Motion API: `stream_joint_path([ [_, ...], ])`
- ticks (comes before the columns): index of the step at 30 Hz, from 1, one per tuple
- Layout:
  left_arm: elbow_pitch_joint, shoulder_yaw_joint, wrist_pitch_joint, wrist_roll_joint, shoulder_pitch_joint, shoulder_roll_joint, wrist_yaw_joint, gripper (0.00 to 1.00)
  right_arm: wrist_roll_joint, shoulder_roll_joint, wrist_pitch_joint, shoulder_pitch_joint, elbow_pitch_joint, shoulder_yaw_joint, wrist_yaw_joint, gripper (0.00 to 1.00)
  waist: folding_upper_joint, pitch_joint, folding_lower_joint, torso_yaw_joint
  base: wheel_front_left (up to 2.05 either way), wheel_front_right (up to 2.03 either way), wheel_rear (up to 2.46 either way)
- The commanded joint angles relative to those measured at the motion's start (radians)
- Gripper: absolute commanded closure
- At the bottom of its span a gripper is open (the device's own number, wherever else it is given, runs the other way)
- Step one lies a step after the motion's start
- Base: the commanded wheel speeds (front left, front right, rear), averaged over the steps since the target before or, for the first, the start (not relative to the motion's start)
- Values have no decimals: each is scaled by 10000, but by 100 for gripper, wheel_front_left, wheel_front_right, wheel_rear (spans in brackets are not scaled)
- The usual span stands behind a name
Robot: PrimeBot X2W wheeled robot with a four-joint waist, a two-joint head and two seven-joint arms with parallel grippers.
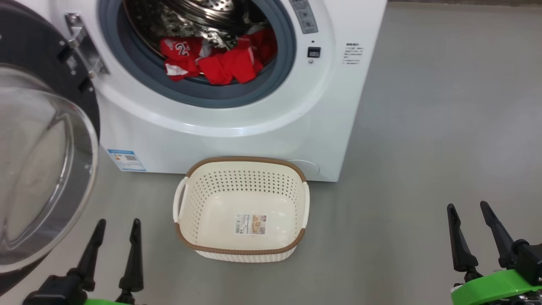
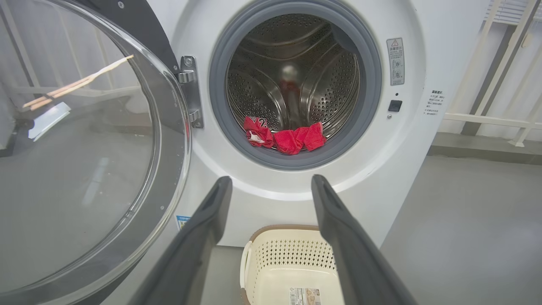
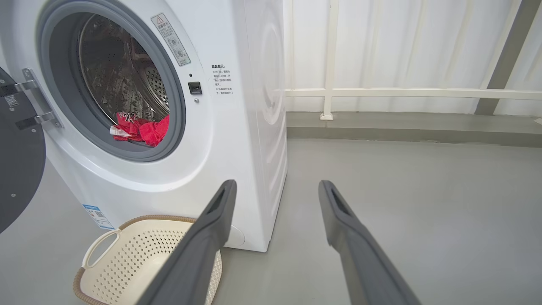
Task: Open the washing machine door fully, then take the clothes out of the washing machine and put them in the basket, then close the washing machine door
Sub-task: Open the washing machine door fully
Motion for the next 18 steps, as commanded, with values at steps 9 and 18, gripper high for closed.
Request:
stream_joint_path([
  [9, -404, -287, -49, -414, 47, 381, -55, 0, 150, -95, -65, -215, -296, -6, 63, 0, 0, 162, 0, -865, 0, 0, 0],
  [18, -375, -559, -49, -432, -122, 341, -55, 0, 176, -88, -65, -213, -385, -95, 63, 0, 0, 311, 0, -1229, 0, 0, 0],
])
